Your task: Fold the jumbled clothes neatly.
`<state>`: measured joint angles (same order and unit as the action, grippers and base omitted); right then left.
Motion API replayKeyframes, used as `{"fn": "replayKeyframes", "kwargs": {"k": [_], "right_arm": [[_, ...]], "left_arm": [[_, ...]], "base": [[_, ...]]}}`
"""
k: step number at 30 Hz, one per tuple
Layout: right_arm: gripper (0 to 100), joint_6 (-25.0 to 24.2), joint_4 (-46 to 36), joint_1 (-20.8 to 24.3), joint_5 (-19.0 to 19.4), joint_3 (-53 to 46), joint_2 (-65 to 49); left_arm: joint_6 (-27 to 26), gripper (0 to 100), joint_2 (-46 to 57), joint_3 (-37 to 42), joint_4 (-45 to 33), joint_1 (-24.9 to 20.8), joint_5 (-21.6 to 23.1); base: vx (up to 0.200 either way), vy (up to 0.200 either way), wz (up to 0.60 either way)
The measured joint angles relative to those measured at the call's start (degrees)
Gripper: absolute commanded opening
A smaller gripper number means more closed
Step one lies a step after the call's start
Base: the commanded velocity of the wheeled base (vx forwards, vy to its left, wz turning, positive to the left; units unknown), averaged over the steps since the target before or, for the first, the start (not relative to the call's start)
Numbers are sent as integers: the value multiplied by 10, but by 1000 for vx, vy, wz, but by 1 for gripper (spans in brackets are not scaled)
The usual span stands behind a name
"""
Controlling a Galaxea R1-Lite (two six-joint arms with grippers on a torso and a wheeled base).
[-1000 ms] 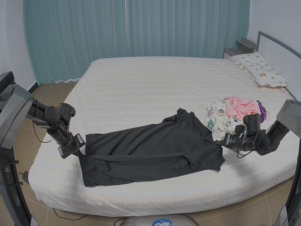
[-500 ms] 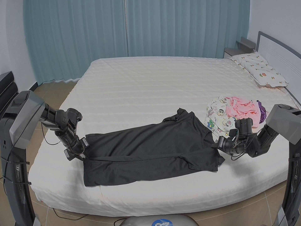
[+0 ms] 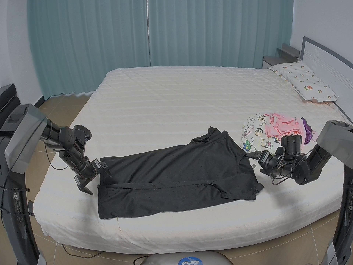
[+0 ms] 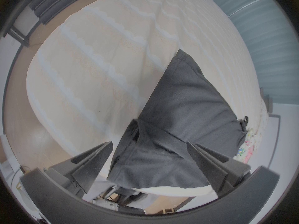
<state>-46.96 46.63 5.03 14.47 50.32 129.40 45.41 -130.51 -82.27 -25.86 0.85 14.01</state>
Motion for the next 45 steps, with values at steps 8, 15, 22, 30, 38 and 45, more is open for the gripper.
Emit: {"fn": "replayKeyframes", "kwargs": {"k": [8, 15, 22, 30, 38, 45], "right_arm": [[100, -64, 46, 4, 0, -52, -36], [100, -63, 56, 13, -1, -72, -32], [100, -59, 59, 16, -1, -75, -26], [100, -56, 59, 17, -2, -73, -23], [100, -43, 59, 17, -2, -73, -21], [100, -43, 59, 17, -2, -73, -21]], "left_arm": [[55, 100, 47, 78, 77, 18, 37], [59, 100, 61, 96, 84, 22, 44], [63, 100, 65, 99, 89, 23, 47], [70, 100, 65, 99, 89, 23, 52], [71, 100, 63, 95, 91, 23, 52], [74, 100, 62, 93, 90, 23, 52]], "base": [[75, 0, 0], [0, 0, 0], [0, 0, 0], [0, 0, 0], [0, 0, 0], [57, 0, 0]]}}
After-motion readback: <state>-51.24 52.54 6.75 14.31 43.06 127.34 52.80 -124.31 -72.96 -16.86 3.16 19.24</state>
